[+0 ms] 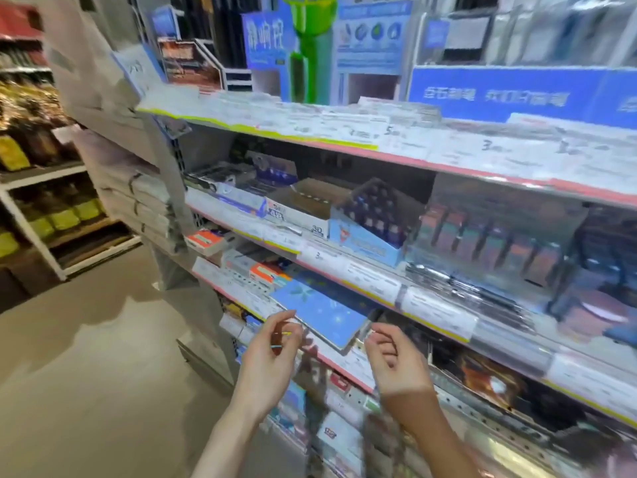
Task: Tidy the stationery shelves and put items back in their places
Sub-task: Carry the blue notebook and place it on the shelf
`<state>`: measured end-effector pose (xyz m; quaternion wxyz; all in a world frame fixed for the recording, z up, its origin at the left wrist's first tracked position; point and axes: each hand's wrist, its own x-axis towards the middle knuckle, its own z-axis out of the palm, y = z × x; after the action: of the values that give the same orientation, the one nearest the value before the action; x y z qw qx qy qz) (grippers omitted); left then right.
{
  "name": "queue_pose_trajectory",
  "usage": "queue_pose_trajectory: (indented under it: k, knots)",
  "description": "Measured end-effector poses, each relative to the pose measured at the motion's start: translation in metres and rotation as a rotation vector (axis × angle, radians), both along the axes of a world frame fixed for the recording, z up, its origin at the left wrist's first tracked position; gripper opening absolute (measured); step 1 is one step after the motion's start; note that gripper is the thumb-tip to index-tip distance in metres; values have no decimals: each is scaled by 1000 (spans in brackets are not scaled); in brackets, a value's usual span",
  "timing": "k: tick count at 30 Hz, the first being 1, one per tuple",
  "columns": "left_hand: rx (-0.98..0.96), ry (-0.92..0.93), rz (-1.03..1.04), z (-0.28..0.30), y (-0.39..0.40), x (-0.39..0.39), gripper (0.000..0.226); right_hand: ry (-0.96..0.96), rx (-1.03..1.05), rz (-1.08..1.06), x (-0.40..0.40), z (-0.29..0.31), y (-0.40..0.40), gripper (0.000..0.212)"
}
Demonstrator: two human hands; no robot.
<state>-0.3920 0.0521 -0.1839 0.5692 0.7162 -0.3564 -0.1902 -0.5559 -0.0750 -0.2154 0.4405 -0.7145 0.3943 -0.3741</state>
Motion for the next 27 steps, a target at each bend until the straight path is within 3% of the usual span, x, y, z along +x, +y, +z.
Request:
queue_pose_trajectory:
  k: [6, 10, 18, 27]
  knots:
    - [-30, 1, -162, -10, -23, 78, 17, 6, 54, -251, 45, -7, 12, 18]
    - [-21, 55, -277, -13, -41, 123, 21, 180, 12, -403, 61, 2, 29, 18]
    - [137, -197, -351, -24, -87, 171, 27, 328, -37, -598, 86, 11, 30, 23]
    - [311, -412, -420, -7, -113, 169, 35, 503, 21, -664, 102, 20, 8, 33]
